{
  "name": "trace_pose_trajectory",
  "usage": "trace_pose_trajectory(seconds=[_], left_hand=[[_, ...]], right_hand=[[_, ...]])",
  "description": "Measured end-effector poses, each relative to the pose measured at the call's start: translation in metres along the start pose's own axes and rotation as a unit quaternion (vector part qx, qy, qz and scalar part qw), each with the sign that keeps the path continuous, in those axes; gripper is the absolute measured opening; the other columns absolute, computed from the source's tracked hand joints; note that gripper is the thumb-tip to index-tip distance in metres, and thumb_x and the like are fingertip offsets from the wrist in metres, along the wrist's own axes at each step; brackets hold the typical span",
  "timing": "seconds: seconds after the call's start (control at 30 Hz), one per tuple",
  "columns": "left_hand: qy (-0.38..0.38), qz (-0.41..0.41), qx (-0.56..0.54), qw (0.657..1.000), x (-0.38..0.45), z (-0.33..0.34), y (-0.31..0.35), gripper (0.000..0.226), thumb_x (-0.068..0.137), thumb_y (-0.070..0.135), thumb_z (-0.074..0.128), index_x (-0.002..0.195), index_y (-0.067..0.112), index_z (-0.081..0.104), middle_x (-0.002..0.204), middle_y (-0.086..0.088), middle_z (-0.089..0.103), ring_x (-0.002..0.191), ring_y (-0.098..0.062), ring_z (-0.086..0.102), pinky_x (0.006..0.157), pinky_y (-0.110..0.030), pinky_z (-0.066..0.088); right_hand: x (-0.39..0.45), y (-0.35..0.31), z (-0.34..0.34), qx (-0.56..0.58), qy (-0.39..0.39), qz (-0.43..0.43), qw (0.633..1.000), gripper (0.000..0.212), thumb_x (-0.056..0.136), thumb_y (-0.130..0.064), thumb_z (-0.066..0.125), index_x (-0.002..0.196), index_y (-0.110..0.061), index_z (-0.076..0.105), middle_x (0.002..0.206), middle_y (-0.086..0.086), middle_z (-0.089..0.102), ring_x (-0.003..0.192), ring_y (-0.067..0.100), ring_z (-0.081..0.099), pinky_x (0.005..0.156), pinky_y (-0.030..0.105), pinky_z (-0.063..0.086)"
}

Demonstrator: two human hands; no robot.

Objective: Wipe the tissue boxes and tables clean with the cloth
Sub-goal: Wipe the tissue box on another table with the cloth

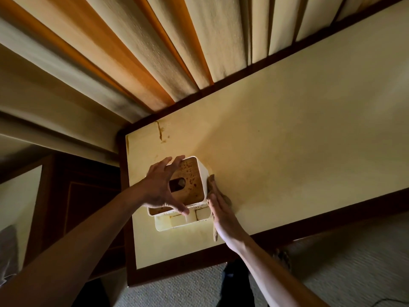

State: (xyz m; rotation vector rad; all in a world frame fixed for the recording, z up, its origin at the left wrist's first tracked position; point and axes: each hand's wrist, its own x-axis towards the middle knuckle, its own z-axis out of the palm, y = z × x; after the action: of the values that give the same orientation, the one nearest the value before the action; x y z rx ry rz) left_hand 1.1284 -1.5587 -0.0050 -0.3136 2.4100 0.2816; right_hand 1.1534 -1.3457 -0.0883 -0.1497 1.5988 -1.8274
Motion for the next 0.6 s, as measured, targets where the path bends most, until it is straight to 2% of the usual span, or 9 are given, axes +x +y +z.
trace_pose_trajectory(seconds=[0.1, 0.17, 0.2, 0.27, 0.3, 0.33, 0.4, 0.47, 0.6], left_hand=[[0.007, 0.011, -0.012, 1.000, -0.001, 0.002, -0.005, 0.147, 0.037, 0.082, 0.081, 0.143, 0.061, -0.017, 0.164, 0.013, -0.009, 0.151, -0.030, -0.004, 0.117, -0.063, 0.020], [0.022, 0.005, -0.022, 1.000, -0.002, 0.004, -0.008, 0.146, 0.034, 0.088, 0.077, 0.143, 0.062, -0.017, 0.165, 0.013, -0.007, 0.152, -0.029, -0.001, 0.116, -0.066, 0.020], [0.035, -0.004, -0.025, 0.999, -0.003, 0.006, -0.010, 0.146, 0.033, 0.091, 0.074, 0.144, 0.062, -0.016, 0.166, 0.011, -0.004, 0.152, -0.030, 0.002, 0.115, -0.067, 0.021], [0.058, -0.036, -0.047, 0.997, -0.006, 0.010, -0.015, 0.147, 0.031, 0.096, 0.069, 0.146, 0.058, -0.015, 0.166, 0.005, 0.004, 0.150, -0.033, 0.011, 0.113, -0.068, 0.024], [0.066, -0.059, -0.059, 0.994, -0.007, 0.011, -0.017, 0.148, 0.030, 0.098, 0.066, 0.147, 0.056, -0.015, 0.166, 0.002, 0.008, 0.149, -0.034, 0.015, 0.113, -0.068, 0.025], [0.073, -0.083, -0.058, 0.992, -0.008, 0.013, -0.020, 0.149, 0.030, 0.100, 0.063, 0.148, 0.053, -0.015, 0.165, -0.001, 0.012, 0.148, -0.035, 0.019, 0.113, -0.068, 0.025], [0.086, -0.124, -0.037, 0.988, -0.009, 0.016, -0.023, 0.151, 0.031, 0.105, 0.055, 0.151, 0.044, -0.014, 0.163, -0.005, 0.022, 0.146, -0.036, 0.028, 0.115, -0.068, 0.020], [0.095, -0.159, -0.064, 0.981, -0.009, 0.017, -0.023, 0.155, 0.030, 0.107, 0.051, 0.154, 0.038, -0.011, 0.159, -0.007, 0.031, 0.142, -0.037, 0.036, 0.114, -0.067, 0.023], [0.115, -0.234, -0.153, 0.953, -0.011, 0.019, -0.012, 0.165, 0.021, 0.108, 0.046, 0.156, 0.031, -0.009, 0.158, -0.012, 0.030, 0.141, -0.042, 0.035, 0.110, -0.061, 0.034]], right_hand=[[-0.002, -0.005, -0.007, 0.122, 0.053, 0.037, 0.990, 0.032, 0.106, -0.023, 0.036, 0.130, -0.024, 0.057, 0.124, -0.005, 0.065, 0.106, -0.001, 0.059, 0.084, 0.010, 0.045], [-0.005, -0.010, -0.016, 0.164, 0.092, 0.055, 0.981, 0.026, 0.104, -0.024, 0.040, 0.118, -0.019, 0.062, 0.095, -0.007, 0.070, 0.088, 0.005, 0.064, 0.072, 0.015, 0.049], [-0.005, -0.013, -0.020, 0.165, 0.106, 0.058, 0.979, 0.025, 0.103, -0.027, 0.041, 0.114, -0.019, 0.062, 0.090, -0.003, 0.069, 0.086, 0.013, 0.065, 0.073, 0.022, 0.053], [-0.004, -0.017, -0.028, 0.168, 0.119, 0.057, 0.977, 0.022, 0.104, -0.031, 0.041, 0.108, -0.025, 0.061, 0.102, 0.018, 0.064, 0.094, 0.034, 0.063, 0.085, 0.046, 0.054], [-0.002, -0.019, -0.031, 0.162, 0.116, 0.054, 0.978, 0.021, 0.105, -0.032, 0.039, 0.106, -0.029, 0.060, 0.108, 0.020, 0.062, 0.098, 0.033, 0.062, 0.089, 0.049, 0.052], [0.000, -0.020, -0.032, 0.152, 0.112, 0.049, 0.981, 0.021, 0.105, -0.032, 0.038, 0.105, -0.032, 0.060, 0.108, 0.015, 0.063, 0.098, 0.024, 0.065, 0.088, 0.045, 0.054], [0.004, -0.024, -0.031, 0.140, 0.104, 0.025, 0.984, 0.022, 0.105, -0.028, 0.038, 0.107, -0.035, 0.058, 0.108, -0.005, 0.065, 0.097, 0.002, 0.064, 0.084, 0.025, 0.052], [0.009, -0.029, -0.027, 0.132, 0.103, 0.002, 0.986, 0.023, 0.105, -0.022, 0.038, 0.112, -0.032, 0.057, 0.108, -0.017, 0.064, 0.098, -0.008, 0.062, 0.081, 0.011, 0.047], [0.016, -0.033, -0.018, 0.104, 0.101, -0.026, 0.989, 0.027, 0.106, -0.022, 0.037, 0.126, -0.034, 0.051, 0.116, -0.024, 0.060, 0.110, -0.010, 0.057, 0.085, 0.009, 0.044]])
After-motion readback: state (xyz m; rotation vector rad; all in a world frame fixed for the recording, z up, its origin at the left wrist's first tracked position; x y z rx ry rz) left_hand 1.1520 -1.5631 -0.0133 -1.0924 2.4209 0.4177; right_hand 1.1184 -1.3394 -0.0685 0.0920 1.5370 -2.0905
